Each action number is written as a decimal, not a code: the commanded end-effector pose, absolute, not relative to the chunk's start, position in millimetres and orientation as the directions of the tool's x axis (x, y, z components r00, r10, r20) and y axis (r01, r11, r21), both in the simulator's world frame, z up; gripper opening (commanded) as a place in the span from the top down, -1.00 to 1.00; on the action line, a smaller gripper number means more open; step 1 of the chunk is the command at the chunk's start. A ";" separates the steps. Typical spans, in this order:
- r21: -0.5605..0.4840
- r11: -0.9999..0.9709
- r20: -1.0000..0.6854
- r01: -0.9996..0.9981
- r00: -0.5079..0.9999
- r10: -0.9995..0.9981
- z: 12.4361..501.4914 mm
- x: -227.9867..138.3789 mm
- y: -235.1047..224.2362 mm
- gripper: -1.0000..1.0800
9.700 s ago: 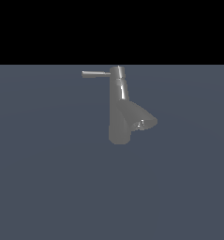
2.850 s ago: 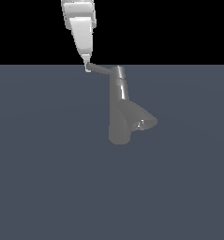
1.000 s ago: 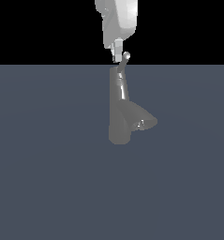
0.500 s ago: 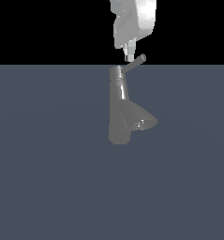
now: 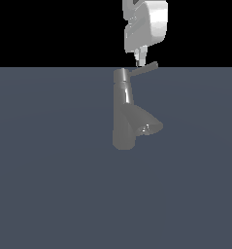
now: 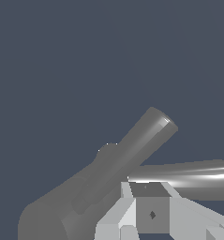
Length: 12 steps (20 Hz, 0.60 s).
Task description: Turn on the faucet by rotating a designated handle.
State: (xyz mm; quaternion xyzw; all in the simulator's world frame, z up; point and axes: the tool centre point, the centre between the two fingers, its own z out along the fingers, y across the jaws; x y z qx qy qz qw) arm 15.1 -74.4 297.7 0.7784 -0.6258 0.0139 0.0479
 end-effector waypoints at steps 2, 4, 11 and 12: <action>0.064 -0.193 0.081 -0.979 0.198 -0.977 287.9 23.1 -94.1 1.00; 0.065 -0.190 0.081 -0.980 0.195 -0.977 285.7 27.9 -100.0 1.00; 0.067 -0.180 0.082 -0.981 0.185 -0.979 278.1 44.3 -120.3 1.00; 0.067 -0.179 0.082 -0.982 0.184 -0.980 277.0 46.6 -123.1 1.00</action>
